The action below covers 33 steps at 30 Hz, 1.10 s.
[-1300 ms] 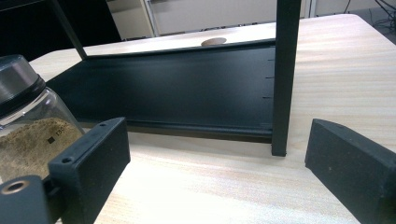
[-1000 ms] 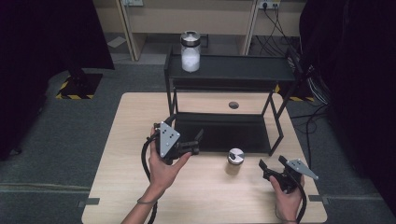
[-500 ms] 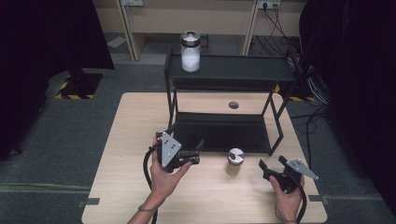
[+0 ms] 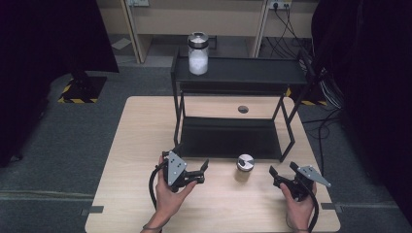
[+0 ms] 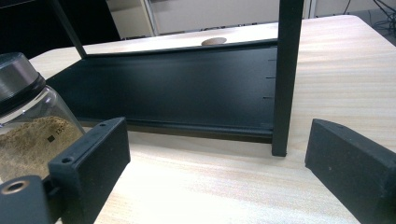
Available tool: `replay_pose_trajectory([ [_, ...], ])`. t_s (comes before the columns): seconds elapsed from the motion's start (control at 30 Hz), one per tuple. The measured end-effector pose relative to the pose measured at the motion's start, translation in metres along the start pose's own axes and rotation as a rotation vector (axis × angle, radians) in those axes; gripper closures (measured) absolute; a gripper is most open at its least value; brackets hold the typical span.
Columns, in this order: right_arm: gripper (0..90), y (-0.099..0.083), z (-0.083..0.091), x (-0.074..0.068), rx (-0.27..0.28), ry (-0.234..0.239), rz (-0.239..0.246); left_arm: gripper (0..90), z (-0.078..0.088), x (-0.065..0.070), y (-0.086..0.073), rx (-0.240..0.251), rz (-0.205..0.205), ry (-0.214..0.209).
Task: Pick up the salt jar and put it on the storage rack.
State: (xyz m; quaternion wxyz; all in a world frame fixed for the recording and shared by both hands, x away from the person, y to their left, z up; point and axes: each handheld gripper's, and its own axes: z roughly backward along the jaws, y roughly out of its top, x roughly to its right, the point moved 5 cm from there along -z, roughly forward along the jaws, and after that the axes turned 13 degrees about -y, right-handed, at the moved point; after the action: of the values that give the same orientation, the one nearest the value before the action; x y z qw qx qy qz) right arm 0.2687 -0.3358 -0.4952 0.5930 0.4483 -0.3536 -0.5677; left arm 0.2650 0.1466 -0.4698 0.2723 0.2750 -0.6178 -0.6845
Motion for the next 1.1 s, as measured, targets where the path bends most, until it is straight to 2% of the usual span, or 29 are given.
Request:
replay_pose_trajectory([
  [0.07, 6.7, 0.000, 0.000, 0.000, -0.001, 0.000, -0.002, 0.2, -0.001, 0.000, -0.009, -0.021, 0.018, -0.005],
  [0.3, 6.7, 0.000, 0.000, 0.000, -0.001, 0.000, -0.001, 0.2, -0.001, 0.001, -0.027, -0.052, 0.061, -0.004],
  [0.4, 6.7, 0.000, 0.000, 0.000, 0.001, -0.002, 0.003, 0.2, 0.000, 0.002, -0.034, -0.058, 0.085, -0.002],
  [0.47, 6.7, 0.000, 0.000, 0.000, 0.000, -0.002, 0.003, 0.3, 0.000, 0.003, -0.036, -0.074, 0.080, 0.000],
  [0.67, 6.7, 0.000, 0.000, -0.001, 0.001, -0.003, 0.008, 0.4, 0.001, 0.004, -0.047, -0.092, 0.130, -0.007],
  [0.77, 6.7, 0.000, 0.000, -0.002, 0.002, -0.005, 0.009, 0.6, 0.001, 0.005, -0.049, -0.101, 0.134, -0.005],
  [0.9, 6.7, 0.000, 0.000, -0.002, 0.003, -0.006, 0.007, 0.7, 0.002, 0.004, -0.050, -0.090, 0.147, -0.003],
  [1.1, 6.7, 0.000, 0.000, -0.001, 0.003, -0.005, 0.008, 1.0, 0.002, 0.006, -0.050, -0.091, 0.140, 0.001],
])
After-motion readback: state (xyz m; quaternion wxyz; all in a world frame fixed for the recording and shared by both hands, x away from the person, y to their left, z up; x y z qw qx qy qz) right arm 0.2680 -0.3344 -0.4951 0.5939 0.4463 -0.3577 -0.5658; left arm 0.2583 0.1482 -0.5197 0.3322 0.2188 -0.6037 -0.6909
